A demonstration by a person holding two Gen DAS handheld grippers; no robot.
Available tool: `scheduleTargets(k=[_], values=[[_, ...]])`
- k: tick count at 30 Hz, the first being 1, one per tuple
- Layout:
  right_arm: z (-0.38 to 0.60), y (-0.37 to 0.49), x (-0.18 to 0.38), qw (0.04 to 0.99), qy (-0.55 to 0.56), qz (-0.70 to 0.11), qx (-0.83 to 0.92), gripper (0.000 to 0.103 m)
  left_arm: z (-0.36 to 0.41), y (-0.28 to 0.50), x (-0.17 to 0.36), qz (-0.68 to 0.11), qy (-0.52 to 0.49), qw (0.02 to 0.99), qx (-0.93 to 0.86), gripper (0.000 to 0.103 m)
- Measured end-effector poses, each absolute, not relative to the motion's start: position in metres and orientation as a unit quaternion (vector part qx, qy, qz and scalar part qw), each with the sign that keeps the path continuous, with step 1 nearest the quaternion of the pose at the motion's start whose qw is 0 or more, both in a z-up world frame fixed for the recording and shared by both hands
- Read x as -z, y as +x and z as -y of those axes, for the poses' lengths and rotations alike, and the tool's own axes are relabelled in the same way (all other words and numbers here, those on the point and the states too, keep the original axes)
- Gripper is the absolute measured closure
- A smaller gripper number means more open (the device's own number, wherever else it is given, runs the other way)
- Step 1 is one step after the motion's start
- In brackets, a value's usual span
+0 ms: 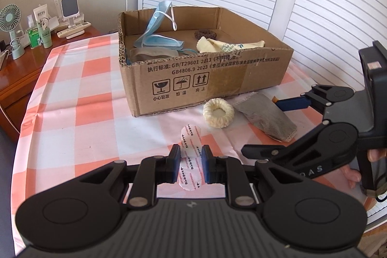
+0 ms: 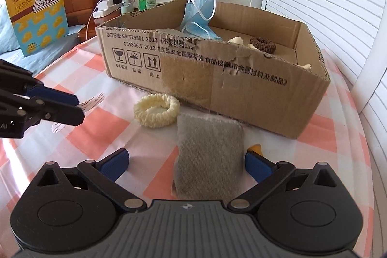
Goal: Organize soft objects
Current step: 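Close the right gripper on the grey felt pad and lift it toward the box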
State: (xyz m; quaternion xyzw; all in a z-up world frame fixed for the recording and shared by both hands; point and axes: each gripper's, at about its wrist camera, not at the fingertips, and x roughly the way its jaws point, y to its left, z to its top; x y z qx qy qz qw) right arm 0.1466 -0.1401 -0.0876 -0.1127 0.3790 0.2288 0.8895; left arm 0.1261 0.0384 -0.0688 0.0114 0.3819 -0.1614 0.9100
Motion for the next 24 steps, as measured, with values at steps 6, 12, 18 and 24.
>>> scheduleTargets(k=[6,12,18,24], values=[[0.142,0.153,0.082,0.898,-0.106,-0.374,-0.205,0.029,-0.041,0.128,0.068,-0.384,0.015,0.908,0.165,0.086],[0.143,0.151,0.078,0.902,-0.115,-0.371,-0.187,0.053,-0.042,0.128,0.065,-0.384,0.015,0.907,0.172,0.086],[0.142,0.141,0.070,0.901,-0.134,-0.368,-0.185,0.060,-0.042,0.125,0.057,-0.382,0.024,0.906,0.181,0.086],[0.146,0.126,0.049,0.904,-0.143,-0.352,-0.197,0.061,-0.043,0.122,0.042,-0.377,0.041,0.905,0.195,0.086]])
